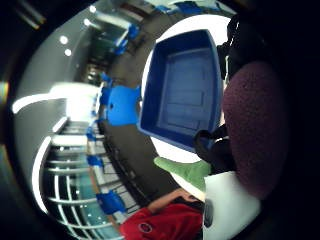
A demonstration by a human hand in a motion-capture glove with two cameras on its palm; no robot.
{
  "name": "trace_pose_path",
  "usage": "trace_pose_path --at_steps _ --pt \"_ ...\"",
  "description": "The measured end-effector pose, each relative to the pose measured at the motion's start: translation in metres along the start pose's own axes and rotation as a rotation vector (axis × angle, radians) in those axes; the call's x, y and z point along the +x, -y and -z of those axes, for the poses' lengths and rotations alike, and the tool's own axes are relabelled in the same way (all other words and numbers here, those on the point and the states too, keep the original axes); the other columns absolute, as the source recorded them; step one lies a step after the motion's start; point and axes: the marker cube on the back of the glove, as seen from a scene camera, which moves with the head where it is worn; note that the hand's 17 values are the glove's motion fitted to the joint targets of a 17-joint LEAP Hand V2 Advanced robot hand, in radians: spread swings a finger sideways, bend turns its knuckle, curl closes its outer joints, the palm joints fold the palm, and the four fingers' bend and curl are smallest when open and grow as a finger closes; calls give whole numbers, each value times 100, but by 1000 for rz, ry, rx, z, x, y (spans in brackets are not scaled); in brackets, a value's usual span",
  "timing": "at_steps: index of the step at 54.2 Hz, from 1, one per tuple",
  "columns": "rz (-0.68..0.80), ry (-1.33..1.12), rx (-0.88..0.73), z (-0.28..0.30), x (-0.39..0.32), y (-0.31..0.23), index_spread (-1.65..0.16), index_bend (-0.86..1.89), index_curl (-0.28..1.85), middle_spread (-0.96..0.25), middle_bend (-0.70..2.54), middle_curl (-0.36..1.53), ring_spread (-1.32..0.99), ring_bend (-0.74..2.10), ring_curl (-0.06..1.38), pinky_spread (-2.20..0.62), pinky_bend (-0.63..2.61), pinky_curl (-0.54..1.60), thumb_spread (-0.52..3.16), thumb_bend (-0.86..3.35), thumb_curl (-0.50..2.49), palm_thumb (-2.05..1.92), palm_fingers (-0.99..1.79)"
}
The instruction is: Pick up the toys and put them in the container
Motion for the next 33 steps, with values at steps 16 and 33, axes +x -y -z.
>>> trace_pose_path --at_steps 16,33 --pt "55 -25 -27 -15 -80 69 -42 26 61 -45 41 51 -58 73 47 -44 92 38 72 17 82 64 90" --pt "134 99 -73 -62 -115 86 -45 10 70 -41 29 55 -52 65 50 -39 97 41 84 9 88 52 52"
